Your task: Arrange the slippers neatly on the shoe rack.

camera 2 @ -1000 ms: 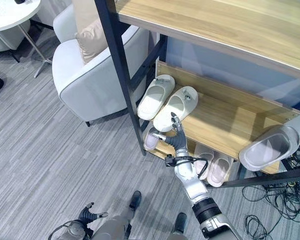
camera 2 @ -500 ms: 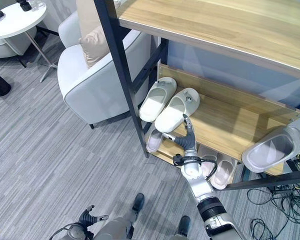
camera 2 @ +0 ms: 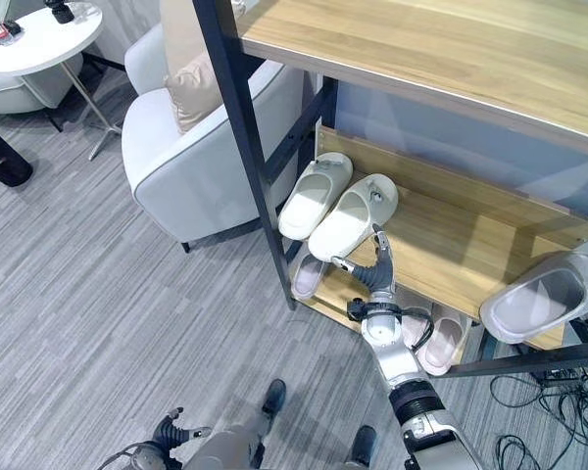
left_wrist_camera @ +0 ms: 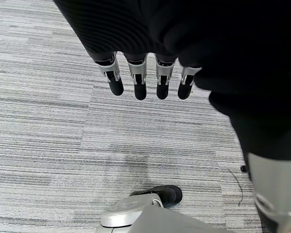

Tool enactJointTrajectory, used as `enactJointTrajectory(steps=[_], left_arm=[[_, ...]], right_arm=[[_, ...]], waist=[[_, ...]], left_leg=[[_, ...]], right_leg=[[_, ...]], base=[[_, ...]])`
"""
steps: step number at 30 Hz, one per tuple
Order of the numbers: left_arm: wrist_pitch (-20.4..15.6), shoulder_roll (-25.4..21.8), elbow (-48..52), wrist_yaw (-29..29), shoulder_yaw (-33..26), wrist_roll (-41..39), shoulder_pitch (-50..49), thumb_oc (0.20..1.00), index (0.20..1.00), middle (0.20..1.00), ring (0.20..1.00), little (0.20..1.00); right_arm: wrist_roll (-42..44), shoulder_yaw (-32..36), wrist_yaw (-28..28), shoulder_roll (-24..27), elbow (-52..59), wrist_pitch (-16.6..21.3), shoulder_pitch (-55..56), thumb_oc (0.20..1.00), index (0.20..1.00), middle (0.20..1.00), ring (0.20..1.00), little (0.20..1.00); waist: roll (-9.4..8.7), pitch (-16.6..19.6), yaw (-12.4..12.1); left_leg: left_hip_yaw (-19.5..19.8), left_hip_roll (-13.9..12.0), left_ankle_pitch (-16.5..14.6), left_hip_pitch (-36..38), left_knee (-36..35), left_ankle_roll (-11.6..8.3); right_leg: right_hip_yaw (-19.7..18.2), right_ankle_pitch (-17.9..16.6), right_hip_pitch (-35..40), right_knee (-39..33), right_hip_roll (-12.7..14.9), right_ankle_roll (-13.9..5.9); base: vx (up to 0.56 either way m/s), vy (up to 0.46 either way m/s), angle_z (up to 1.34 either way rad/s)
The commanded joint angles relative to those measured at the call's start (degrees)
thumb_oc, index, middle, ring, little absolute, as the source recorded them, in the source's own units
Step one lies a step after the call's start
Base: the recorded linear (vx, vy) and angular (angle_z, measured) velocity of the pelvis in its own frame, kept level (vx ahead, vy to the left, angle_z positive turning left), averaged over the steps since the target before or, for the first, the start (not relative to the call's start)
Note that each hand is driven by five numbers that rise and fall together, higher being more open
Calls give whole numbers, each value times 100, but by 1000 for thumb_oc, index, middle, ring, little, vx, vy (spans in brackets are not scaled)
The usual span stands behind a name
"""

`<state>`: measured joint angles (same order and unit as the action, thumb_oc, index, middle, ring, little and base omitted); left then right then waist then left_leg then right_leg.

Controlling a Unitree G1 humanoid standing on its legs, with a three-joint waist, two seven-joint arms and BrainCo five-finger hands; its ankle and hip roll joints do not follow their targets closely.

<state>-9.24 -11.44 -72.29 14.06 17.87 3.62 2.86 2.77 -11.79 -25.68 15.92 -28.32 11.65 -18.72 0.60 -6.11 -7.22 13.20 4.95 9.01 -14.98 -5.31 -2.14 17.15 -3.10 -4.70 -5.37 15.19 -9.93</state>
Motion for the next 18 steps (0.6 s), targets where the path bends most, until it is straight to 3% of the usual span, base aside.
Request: enactJointTrajectory(steps=[1, 18], left_arm=[[0, 196, -572, -25, 64, 30, 119, 1000, 1000, 1000, 1000, 1000], [-37, 153, -584, -115, 167, 88, 37, 1000, 1000, 1000, 1000, 1000]], right_arm=[[90, 160, -107, 190, 162, 187, -284, 1000, 1000, 1000, 1000, 1000], [3, 141, -26, 546, -321, 112, -739, 1000, 1000, 1000, 1000, 1000]], waist=[[-52, 9, -95], [-78, 3, -212]], left_leg=[[193, 158, -797, 172, 31, -32], [247, 167, -794, 180, 31, -43]], right_leg=[[54, -129, -55, 119, 207, -169], [129, -77, -10, 152, 199, -156]], base=[[0, 0, 0], [9, -1, 1]])
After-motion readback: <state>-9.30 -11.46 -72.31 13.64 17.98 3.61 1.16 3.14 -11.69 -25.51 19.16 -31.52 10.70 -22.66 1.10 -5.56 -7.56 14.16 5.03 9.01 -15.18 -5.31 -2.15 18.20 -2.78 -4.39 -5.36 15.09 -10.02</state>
